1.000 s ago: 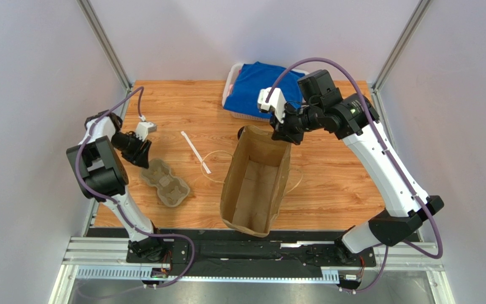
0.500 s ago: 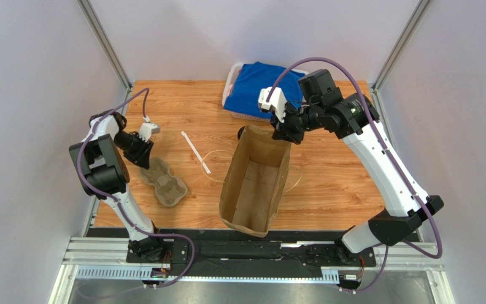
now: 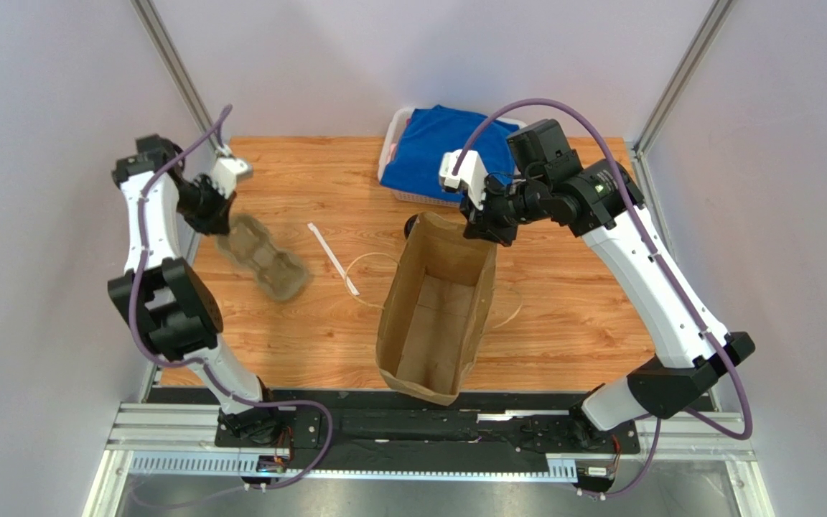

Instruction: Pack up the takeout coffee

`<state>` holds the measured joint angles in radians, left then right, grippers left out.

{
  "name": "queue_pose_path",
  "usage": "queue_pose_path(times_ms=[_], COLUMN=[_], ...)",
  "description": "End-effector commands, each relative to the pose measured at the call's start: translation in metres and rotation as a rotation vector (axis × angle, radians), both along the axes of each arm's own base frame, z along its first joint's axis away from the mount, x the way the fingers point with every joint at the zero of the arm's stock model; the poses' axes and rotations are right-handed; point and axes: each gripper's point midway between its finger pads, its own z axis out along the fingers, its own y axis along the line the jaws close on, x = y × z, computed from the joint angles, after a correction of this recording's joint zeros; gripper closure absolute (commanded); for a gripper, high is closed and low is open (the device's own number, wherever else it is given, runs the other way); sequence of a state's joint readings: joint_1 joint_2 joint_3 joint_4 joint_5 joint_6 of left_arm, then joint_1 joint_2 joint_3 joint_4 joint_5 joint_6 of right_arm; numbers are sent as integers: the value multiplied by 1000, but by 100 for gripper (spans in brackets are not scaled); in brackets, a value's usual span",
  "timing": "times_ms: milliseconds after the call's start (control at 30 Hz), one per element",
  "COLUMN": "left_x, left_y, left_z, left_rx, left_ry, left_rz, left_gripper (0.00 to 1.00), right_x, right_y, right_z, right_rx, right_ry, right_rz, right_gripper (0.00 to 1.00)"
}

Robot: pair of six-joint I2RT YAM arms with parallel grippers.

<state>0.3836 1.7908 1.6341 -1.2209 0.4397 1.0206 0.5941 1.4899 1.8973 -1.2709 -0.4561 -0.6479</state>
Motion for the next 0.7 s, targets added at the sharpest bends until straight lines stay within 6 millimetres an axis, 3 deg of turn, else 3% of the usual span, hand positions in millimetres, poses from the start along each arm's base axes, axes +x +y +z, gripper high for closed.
queue_pose_path(times_ms=[0, 33, 67, 133, 167, 200, 267, 300, 333, 367, 400, 433, 467, 533, 600, 667], left_x=[5, 2, 3, -1, -9, -14, -35, -44, -69, -78, -90, -125, -130, -164, -191, -214], left_y=[-17, -22, -32, -45, -58, -72, -94, -105, -127, -141, -152, -168, -179, -199, -217, -232], left_z=[137, 156, 203, 251, 292, 314, 370, 387, 427, 434, 468, 487, 487, 513, 525, 526], left_rx=[44, 37, 32, 18, 15, 8, 12, 4, -14, -68, -85, -179, -245, -338, -413, -524], left_ry=[-345, -381, -507, -633, -748, -811, -999, -1063, -1216, -1251, -1396, -1456, -1458, -1526, -1540, -1471], left_rz=[-56, -56, -60, -67, -76, -99, -131, -154, -196, -240, -282, -285, -333, -413, -524, -584], left_gripper=[100, 100, 100, 100, 100, 100, 100, 100, 100, 100, 100, 100, 100, 100, 100, 100], right_x=[1, 0, -1, -2, -3, -2, -2, -1, 0, -1, 0, 0, 0, 1, 3, 3], right_y=[0, -2, -2, -2, -3, -3, -4, -4, -5, -5, -6, -5, -6, -7, -8, -7], right_z=[18, 18, 17, 17, 15, 15, 13, 13, 13, 12, 12, 12, 12, 12, 13, 15], right_rx=[47, 46, 45, 46, 45, 45, 42, 40, 41, 39, 40, 41, 41, 38, 32, 39], right_ry=[-67, -67, -66, -69, -65, -69, -69, -73, -76, -75, -82, -82, -86, -94, -103, -107], right_rz=[1, -5, -2, -2, -3, -7, -10, -10, -15, -14, -17, -18, -21, -26, -32, -31], right_gripper=[100, 100, 100, 100, 100, 100, 100, 100, 100, 100, 100, 100, 100, 100, 100, 100])
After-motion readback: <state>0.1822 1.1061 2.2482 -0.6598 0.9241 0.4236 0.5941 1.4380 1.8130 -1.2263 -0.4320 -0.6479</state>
